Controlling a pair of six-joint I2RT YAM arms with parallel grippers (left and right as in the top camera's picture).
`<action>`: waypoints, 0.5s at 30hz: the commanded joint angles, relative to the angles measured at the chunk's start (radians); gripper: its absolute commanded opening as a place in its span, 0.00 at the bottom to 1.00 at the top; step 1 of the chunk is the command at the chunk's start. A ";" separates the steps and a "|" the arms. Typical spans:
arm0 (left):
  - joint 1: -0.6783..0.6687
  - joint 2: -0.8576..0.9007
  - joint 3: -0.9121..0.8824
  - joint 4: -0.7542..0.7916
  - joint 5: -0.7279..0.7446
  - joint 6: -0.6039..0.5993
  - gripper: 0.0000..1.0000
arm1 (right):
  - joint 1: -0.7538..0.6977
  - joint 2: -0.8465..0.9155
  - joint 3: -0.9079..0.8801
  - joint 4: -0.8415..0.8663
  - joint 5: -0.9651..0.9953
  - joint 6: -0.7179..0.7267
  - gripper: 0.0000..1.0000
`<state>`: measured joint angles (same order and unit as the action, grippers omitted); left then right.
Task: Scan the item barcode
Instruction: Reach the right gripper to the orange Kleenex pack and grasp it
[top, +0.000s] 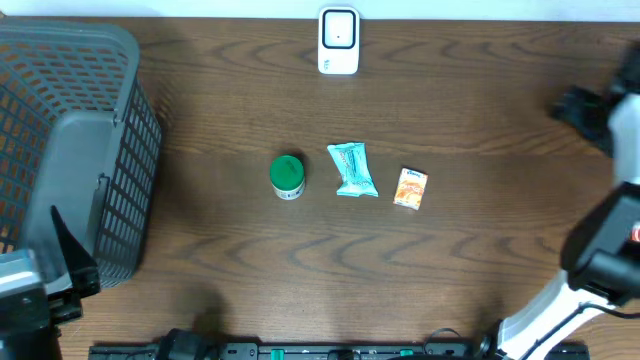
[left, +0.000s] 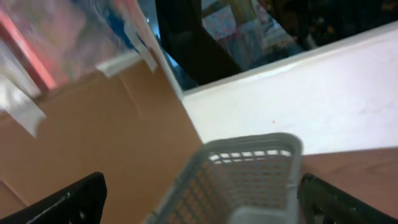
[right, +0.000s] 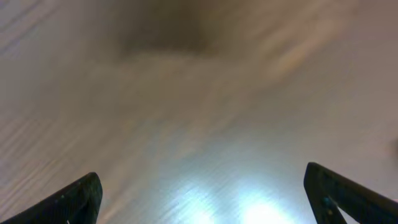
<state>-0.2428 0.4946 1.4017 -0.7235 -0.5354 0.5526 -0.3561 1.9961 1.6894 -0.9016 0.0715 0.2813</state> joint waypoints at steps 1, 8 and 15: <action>0.003 -0.005 0.003 0.009 -0.016 0.258 0.98 | 0.153 -0.006 0.005 -0.049 -0.089 0.036 0.99; -0.001 -0.024 -0.005 0.000 -0.015 0.303 0.98 | 0.452 -0.006 0.005 -0.206 -0.066 -0.070 0.99; 0.006 -0.142 -0.101 -0.023 -0.014 0.299 0.98 | 0.581 -0.006 0.004 -0.314 -0.265 -0.233 0.68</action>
<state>-0.2428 0.4164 1.3514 -0.7456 -0.5377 0.8379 0.1940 1.9961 1.6894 -1.2045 -0.0597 0.1242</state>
